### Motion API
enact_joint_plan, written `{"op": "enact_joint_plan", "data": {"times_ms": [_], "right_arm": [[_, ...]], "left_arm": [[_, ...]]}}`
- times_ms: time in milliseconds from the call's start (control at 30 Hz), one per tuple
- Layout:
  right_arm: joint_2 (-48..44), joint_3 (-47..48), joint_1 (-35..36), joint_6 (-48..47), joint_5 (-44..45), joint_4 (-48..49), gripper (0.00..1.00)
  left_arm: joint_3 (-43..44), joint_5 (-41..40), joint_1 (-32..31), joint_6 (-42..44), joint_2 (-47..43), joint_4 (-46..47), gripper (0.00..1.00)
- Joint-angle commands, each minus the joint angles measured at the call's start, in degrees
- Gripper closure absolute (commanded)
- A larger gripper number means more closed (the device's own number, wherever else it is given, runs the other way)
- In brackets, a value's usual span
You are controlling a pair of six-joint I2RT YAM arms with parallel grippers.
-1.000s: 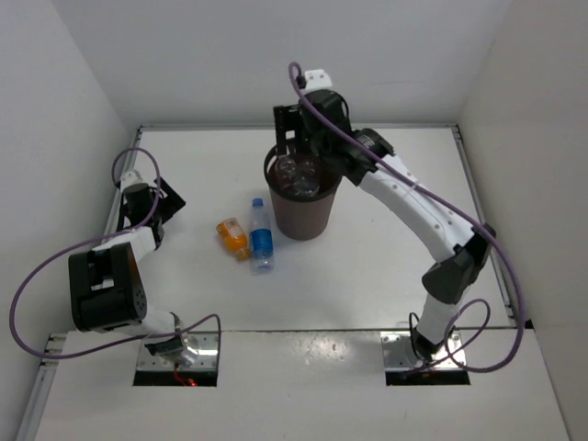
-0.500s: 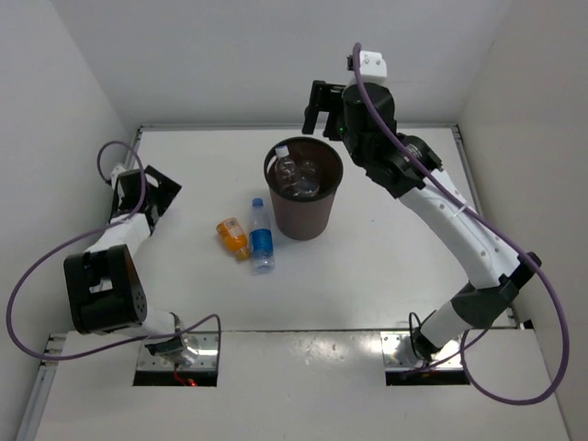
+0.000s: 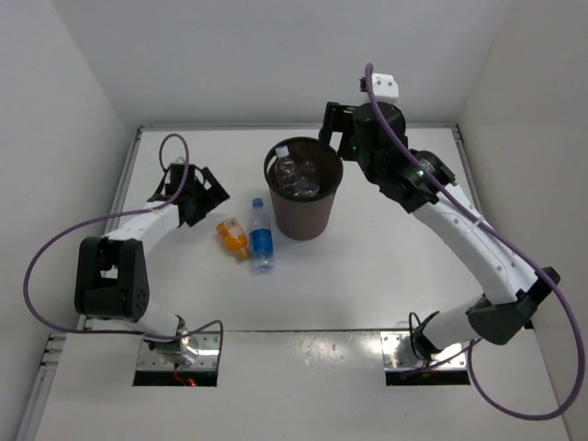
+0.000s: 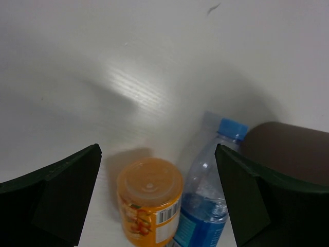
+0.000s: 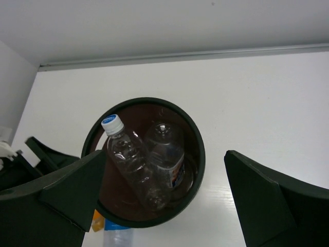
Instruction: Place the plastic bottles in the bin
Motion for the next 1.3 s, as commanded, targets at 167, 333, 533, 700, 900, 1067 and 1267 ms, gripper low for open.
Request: {"op": "enact_joint_plan", "data": {"times_ms": [167,333,533,700,900,1067,1267], "right_arm": [[-7.0,-4.6,-0.4,2.8,2.9,-0.3,0.01],[-8.2,-5.7,-0.9,4.0,4.0,-0.8,0.01],[-8.7,-6.7,-0.9,5.1,4.0,-0.8,0.01],[-8.7,-7.3,-0.9,5.1,3.5,-0.8,0.01],[-8.7,-8.3,-0.9,6.1,2.9,-0.8,0.01],[-8.2,-8.3,-1.5,6.1,1.8,-0.8,0.01],[-8.2,-8.8,-1.5,7.8,0.7,-0.8,0.01]], "left_arm": [[-0.4,-0.2,-4.0,2.4,1.2,-2.4,0.0],[-1.5,-0.8,-7.7,1.8,2.3,-2.9,0.0],[-4.6,-2.5,-10.8,0.2,2.3,-3.5,0.0],[-6.6,-3.8,-11.3,-0.3,1.7,-4.6,0.0],[-6.6,-5.0,-11.3,-1.0,0.0,-6.5,0.0],[-7.8,-5.5,-11.3,-1.5,-1.2,-8.5,0.0],[-8.3,-6.6,-11.3,-2.0,-2.8,-11.1,0.0]]}}
